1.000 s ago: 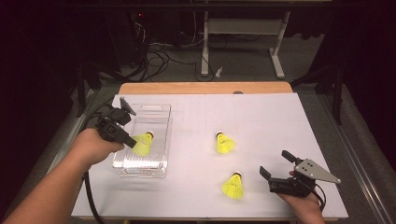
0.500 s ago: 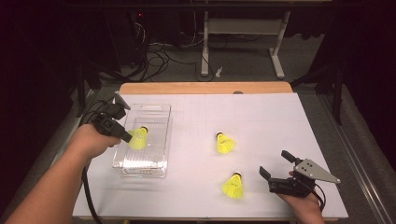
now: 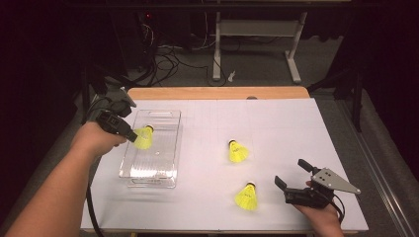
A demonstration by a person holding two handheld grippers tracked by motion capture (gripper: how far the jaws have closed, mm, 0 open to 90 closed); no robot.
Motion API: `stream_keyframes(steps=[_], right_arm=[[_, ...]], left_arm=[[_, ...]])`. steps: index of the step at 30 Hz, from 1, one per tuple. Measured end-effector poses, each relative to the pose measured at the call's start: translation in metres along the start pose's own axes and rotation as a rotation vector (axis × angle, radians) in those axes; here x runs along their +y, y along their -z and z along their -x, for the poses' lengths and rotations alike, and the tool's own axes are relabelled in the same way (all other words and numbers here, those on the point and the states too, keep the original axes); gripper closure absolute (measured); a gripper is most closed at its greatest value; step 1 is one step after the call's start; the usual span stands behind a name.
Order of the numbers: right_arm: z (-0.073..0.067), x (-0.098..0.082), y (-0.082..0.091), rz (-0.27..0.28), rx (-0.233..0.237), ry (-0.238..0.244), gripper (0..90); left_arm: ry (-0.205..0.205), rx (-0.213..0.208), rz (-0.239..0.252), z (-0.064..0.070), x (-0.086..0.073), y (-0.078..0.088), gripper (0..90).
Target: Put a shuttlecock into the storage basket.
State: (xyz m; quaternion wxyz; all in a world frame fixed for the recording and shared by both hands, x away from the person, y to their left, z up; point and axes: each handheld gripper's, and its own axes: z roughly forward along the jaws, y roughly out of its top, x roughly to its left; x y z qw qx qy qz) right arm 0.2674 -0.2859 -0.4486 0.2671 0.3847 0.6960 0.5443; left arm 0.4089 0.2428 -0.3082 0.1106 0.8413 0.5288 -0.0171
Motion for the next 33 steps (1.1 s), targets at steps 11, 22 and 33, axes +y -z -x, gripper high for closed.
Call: stream_keyframes(steps=[11, 22, 33], right_arm=[[0.001, 0.0, 0.001, 0.003, -0.001, -0.001, 0.2], [0.0, 0.0, 0.0, -0.004, 0.001, 0.001, 0.2], [-0.001, -0.001, -0.002, -0.009, 0.003, 0.0, 0.2]], left_arm=[[0.04, 0.004, -0.002, -0.01, 0.005, -0.017, 89.7], [0.072, 0.008, -0.014, -0.021, 0.001, -0.038, 89.8], [0.075, 0.012, -0.032, -0.022, 0.001, -0.055, 89.7]])
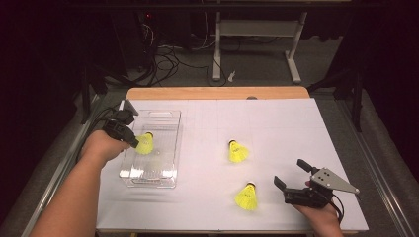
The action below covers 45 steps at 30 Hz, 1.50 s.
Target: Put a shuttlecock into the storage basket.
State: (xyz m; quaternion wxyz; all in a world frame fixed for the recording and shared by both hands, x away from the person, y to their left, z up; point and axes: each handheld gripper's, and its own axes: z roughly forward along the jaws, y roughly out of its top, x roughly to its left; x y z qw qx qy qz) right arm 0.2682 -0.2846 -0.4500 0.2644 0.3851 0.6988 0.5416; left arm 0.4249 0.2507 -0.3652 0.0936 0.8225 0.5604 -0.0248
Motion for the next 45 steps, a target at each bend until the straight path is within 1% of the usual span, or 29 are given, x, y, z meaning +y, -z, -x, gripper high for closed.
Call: stream_keyframes(steps=[1, 2, 5, 7, 14, 19, 20, 22, 24, 29, 33, 36, 38, 41, 45], right_arm=[[0.0, 0.0, 0.0, -0.001, 0.001, 0.0, 0.2], [0.0, 0.0, 0.0, -0.001, 0.001, 0.0, 0.2], [0.0, 0.0, 0.0, -0.003, 0.002, -0.003, 0.2], [0.0, 0.0, 0.0, -0.002, 0.003, -0.003, 0.2], [0.0, 0.0, 0.0, -0.002, 0.005, -0.004, 0.2], [0.001, 0.0, 0.0, -0.002, 0.005, -0.005, 0.2], [0.001, 0.0, 0.0, -0.002, 0.005, -0.005, 0.2], [0.0, 0.0, 0.0, -0.003, 0.006, -0.004, 0.2], [0.0, 0.0, -0.001, -0.003, 0.006, -0.003, 0.2], [-0.001, 0.0, -0.001, -0.004, 0.007, -0.001, 0.2], [-0.001, 0.0, -0.001, -0.003, 0.007, 0.0, 0.2], [-0.001, 0.0, -0.001, -0.005, 0.008, 0.0, 0.2], [-0.001, -0.001, -0.001, -0.006, 0.009, 0.002, 0.2], [-0.001, -0.001, -0.001, -0.006, 0.007, 0.001, 0.2], [-0.001, -0.001, -0.001, -0.007, 0.009, 0.0, 0.2]], left_arm=[[0.004, -0.004, -0.001, 0.001, 0.001, -0.004, 89.7], [0.004, -0.004, -0.001, 0.001, 0.001, -0.004, 89.7], [0.008, 0.003, 0.003, 0.0, 0.002, -0.008, 89.7], [0.014, 0.014, -0.004, 0.001, 0.003, -0.01, 89.7], [0.022, 0.024, -0.005, 0.001, 0.005, -0.014, 89.7], [0.025, 0.01, 0.003, 0.0, 0.006, -0.015, 89.6], [0.025, 0.013, -0.005, 0.0, 0.007, -0.016, 89.6], [0.028, 0.017, -0.001, 0.0, 0.007, -0.018, 89.6], [0.029, 0.025, -0.021, -0.001, 0.007, -0.021, 89.6], [0.038, 0.034, -0.021, -0.001, 0.008, -0.024, 89.6], [0.039, 0.028, -0.011, -0.002, 0.008, -0.026, 89.6], [0.033, 0.024, -0.019, -0.002, 0.008, -0.028, 89.7], [0.029, 0.028, -0.032, 0.0, 0.009, -0.031, 89.6], [0.025, 0.043, -0.027, 0.001, 0.011, -0.034, 89.6], [0.026, 0.05, -0.016, 0.001, 0.011, -0.035, 89.6]])
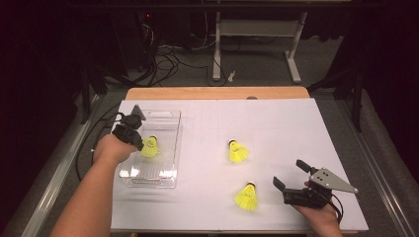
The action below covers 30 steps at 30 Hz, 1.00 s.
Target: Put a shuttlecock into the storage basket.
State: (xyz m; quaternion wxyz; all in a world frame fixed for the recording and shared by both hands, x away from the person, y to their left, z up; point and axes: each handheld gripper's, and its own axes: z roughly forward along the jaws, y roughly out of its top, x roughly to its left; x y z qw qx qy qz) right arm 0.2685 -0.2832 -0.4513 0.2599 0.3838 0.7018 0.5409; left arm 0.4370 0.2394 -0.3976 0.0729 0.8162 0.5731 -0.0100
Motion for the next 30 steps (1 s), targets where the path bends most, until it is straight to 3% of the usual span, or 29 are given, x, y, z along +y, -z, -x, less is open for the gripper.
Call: stream_keyframes(steps=[30], right_arm=[[-0.0012, -0.0012, -0.0016, -0.009, 0.007, 0.001, 0.2]], left_arm=[[-0.003, 0.012, 0.002, -0.0004, -0.0004, -0.0041, 88.8]])
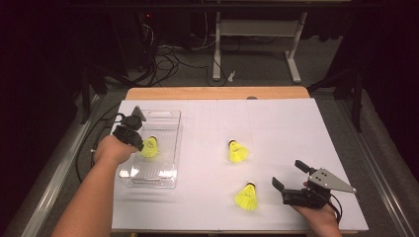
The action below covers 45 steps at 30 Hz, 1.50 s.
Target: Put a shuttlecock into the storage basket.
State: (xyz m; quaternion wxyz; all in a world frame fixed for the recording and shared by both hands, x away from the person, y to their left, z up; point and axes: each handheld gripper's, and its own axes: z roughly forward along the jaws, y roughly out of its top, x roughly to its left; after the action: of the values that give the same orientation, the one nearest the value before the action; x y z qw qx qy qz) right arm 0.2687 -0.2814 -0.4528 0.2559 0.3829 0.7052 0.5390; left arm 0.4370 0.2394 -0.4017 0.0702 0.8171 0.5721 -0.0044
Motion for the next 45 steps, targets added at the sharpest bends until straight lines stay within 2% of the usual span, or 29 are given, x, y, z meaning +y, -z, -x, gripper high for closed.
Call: stream_keyframes(steps=[7, 21, 37, 45], right_arm=[[0.001, 0.0, -0.001, -0.001, 0.0, -0.006, 0.2], [0.001, 0.0, 0.0, 0.002, -0.002, -0.008, 0.2], [0.001, 0.001, 0.001, 0.011, -0.006, -0.008, 0.2], [0.001, 0.002, 0.003, 0.015, -0.004, -0.007, 0.2]], left_arm=[[-0.006, 0.001, 0.001, 0.001, 0.0, -0.001, 88.0], [-0.03, -0.005, -0.009, 0.004, -0.002, 0.001, 80.7], [-0.044, -0.019, -0.018, 0.011, -0.005, 0.007, 80.1], [-0.071, -0.019, -0.024, 0.018, -0.012, 0.014, 73.4]])
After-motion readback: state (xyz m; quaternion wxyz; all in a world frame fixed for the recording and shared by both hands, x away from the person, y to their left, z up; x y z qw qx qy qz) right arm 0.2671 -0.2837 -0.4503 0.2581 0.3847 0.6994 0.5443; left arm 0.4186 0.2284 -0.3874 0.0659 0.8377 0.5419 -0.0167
